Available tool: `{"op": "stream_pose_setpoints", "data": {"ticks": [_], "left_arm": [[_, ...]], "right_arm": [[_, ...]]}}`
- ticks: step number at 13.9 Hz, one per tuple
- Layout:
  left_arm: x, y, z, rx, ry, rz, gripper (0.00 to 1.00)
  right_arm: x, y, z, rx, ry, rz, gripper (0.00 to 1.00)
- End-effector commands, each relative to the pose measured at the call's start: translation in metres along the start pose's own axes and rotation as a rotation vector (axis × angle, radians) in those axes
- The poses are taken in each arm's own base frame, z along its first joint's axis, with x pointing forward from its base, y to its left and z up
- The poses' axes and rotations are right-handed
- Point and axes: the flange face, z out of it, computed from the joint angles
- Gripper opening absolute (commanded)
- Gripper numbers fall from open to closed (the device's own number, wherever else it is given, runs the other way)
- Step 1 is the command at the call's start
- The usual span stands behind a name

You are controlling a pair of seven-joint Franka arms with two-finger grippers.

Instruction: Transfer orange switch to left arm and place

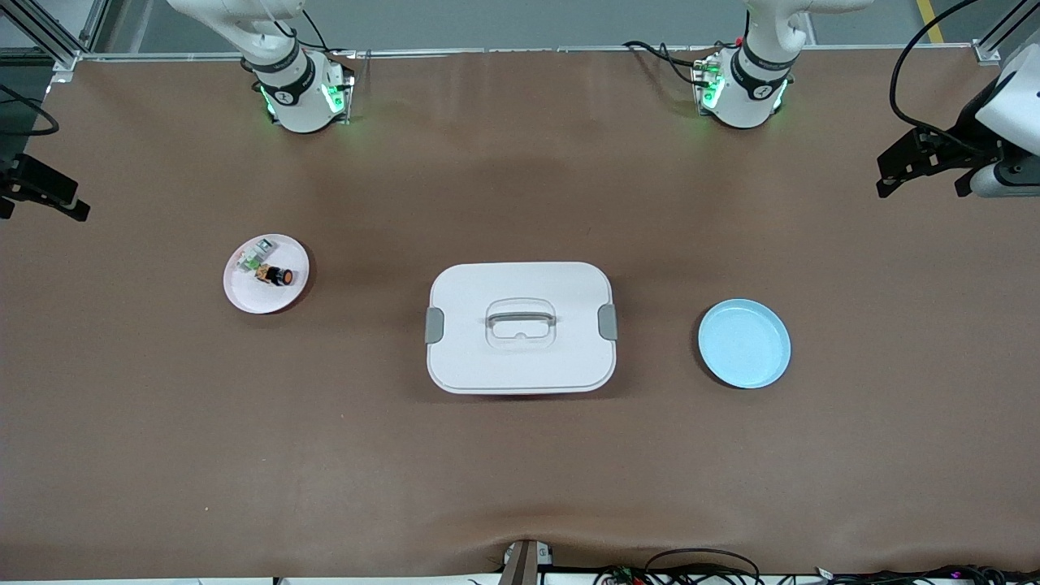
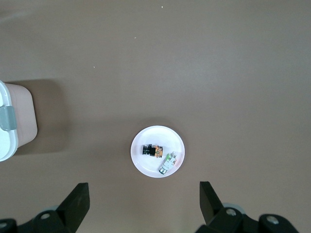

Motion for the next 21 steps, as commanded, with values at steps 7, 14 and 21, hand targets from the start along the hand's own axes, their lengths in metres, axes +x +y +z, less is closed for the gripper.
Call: {"op": "stream_pose_setpoints", "data": {"ticks": [7,14,21], "left_arm": [[0.005,-0.002,-0.009,0.002,0.008,-0.003,1.0],[0.003,-0.003,0.002,0.005,-0.028,-0.015,1.0],[0.002,-0.003,0.004,0.006,-0.034,-0.016,1.0]], "right_arm": [[0.001,0.001,-0.003,-0.004,0.004,0.017,1.0],[0.005,0.009,-0.003,-0.004,0.024,0.03,1.0],[0.005,0.023,0.006,-0.009,-0.017,0.053,1.0]]}}
